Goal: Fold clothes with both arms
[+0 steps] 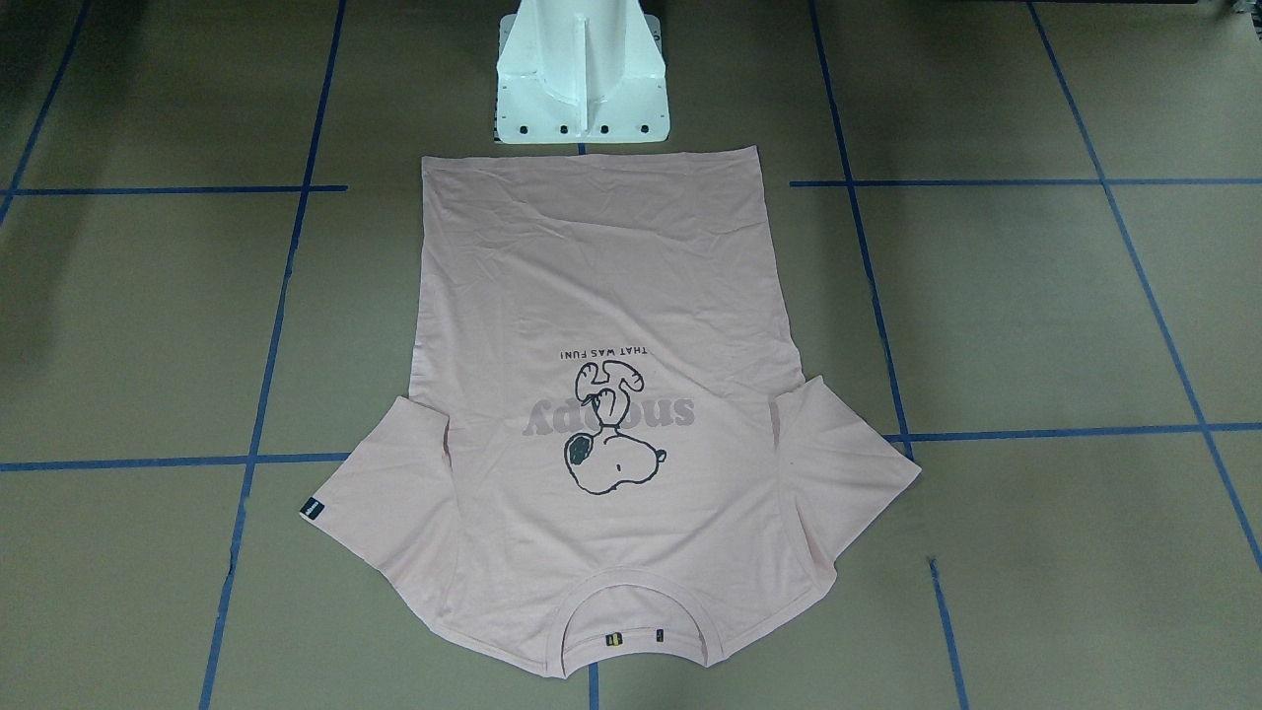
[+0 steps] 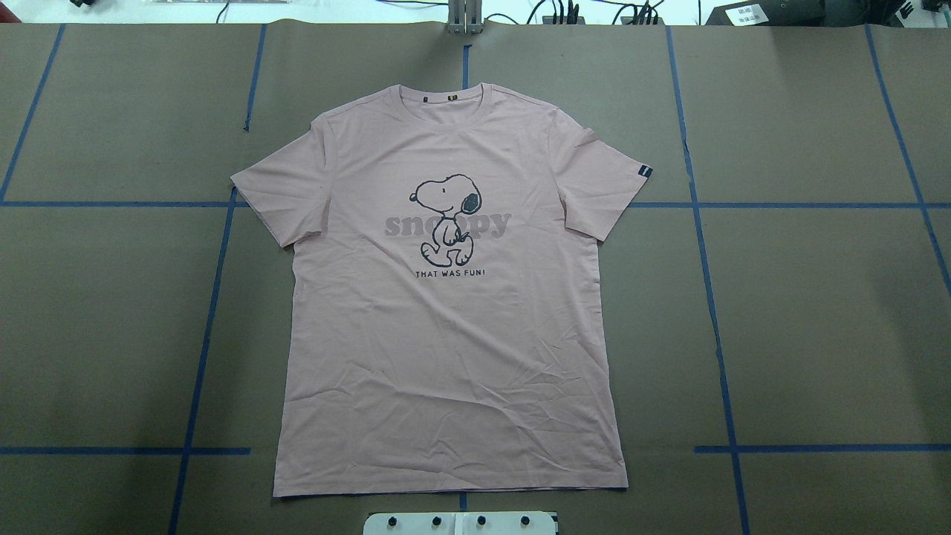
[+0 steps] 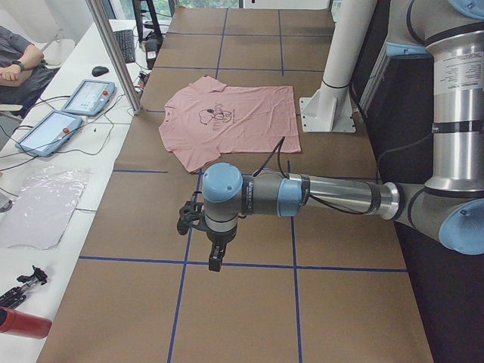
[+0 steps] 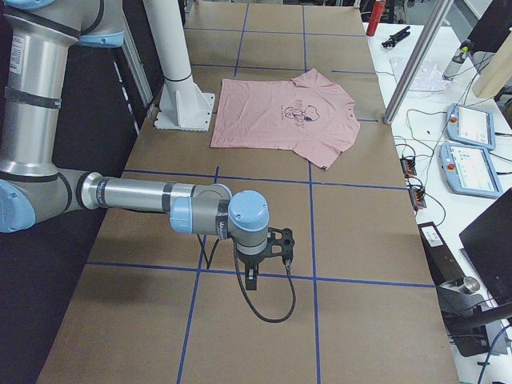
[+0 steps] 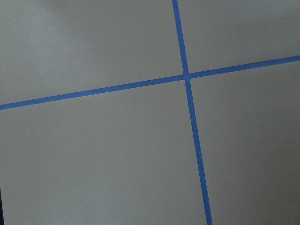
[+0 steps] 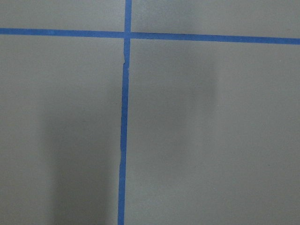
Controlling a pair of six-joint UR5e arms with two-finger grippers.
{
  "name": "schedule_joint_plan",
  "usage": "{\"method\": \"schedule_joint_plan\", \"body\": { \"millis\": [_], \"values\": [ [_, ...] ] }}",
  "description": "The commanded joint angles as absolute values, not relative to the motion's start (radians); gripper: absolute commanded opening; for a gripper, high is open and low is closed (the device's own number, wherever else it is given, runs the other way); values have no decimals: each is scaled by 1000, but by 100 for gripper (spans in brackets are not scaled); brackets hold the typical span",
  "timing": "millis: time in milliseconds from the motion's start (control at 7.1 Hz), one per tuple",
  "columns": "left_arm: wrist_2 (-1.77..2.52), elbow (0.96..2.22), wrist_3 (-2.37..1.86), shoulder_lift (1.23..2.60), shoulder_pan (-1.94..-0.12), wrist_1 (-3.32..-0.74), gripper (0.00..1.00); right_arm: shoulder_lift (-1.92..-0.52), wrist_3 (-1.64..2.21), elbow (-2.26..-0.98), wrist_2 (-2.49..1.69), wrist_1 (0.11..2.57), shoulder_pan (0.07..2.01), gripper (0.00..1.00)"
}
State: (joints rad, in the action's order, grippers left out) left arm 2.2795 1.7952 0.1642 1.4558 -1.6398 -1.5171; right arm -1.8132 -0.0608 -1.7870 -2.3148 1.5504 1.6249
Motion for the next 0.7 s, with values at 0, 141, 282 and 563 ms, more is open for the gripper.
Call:
{"method": "schedule_joint_plan", "body": {
  "millis": [0,141,282,563],
  "values": [
    [2279,1798,170,1457,-1638,-1520,100,-1813,-61,-1787,-2315,1549,1624,100],
    [2279,1801,167,1459,-1635,-1523,100,-1812,-61,-1787,-2315,1549,1624,100],
    [2276,1802,175,1459,-1634,-1535,100,-1810,-49,-1789,-2315,1549,1623,100],
    [2275,1789,158,1462,-1626,-1688,100,-1720,-43,-1783,-2318,1555,1585,100]
  ]
}}
